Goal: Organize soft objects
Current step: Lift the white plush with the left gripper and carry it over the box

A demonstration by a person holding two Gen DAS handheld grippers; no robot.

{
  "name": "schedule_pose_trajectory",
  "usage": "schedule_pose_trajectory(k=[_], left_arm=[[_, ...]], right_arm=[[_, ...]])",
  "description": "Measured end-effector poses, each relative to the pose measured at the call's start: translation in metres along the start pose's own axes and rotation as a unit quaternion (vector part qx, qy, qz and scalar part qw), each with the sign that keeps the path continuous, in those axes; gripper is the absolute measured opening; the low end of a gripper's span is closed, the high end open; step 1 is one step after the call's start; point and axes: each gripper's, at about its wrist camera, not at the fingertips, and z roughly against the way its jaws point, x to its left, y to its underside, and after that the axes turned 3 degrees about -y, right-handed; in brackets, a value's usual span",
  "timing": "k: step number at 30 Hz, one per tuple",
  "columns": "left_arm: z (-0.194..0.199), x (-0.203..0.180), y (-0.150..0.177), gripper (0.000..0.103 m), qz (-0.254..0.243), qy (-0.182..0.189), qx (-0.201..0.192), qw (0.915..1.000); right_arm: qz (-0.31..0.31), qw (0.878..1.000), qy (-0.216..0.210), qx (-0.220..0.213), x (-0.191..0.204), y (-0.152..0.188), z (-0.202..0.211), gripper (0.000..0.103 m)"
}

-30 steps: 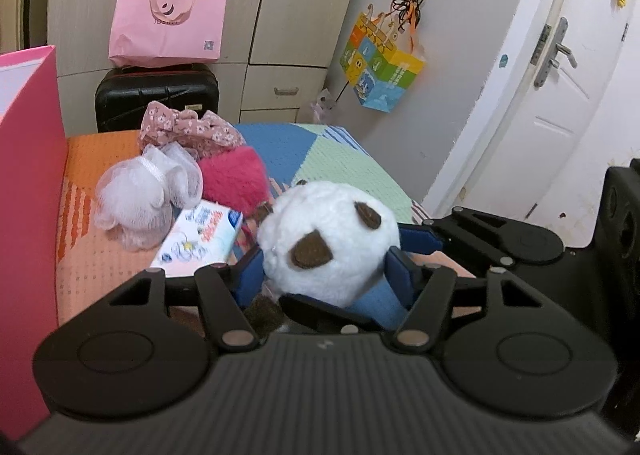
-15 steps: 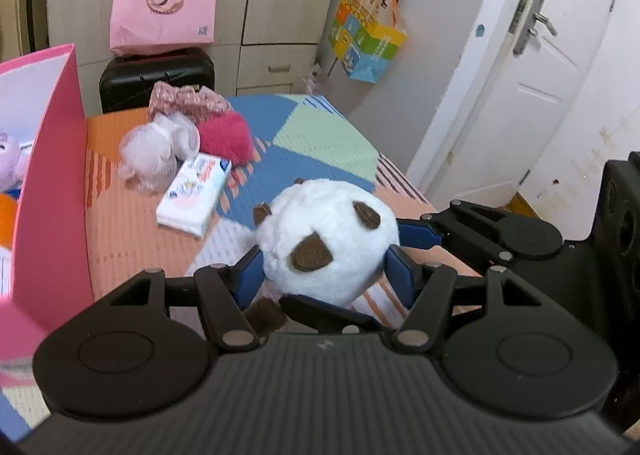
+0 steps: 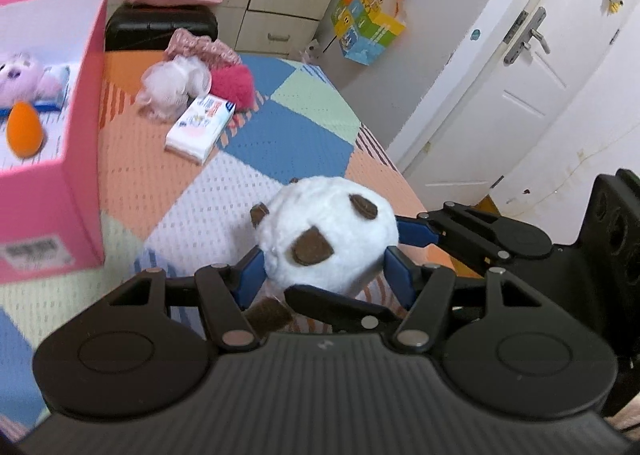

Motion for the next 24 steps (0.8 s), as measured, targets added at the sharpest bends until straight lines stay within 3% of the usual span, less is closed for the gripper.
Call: schedule_pose_trajectory(k=[6,10,16,24], left_arm=[[0.026,0.007,0.007,0.062,0.024,-0.005,0.017,0.9995],[0.048,0.018,0.012,0.061,0.055,0.011,0.030,0.9980],[0.082,0.035,0.016,0.061,0.092,0.019,0.027,0.9952],[0.129,0.055,0.012,0.061,0.099,0.008,0.018,0.9949]], right_arm=[[0.030,0.998,-0.028,0.039,0.023,-0.013,0.002,0.079],[0.045,0.996,-0.048,0.056,0.042,-0.023,0.006,0.081],[0.049,0.994,-0.078,0.061,0.069,-0.038,0.010,0.081],[0.078,0.990,-0.103,0.057,0.108,-0.067,0.010,0.081]])
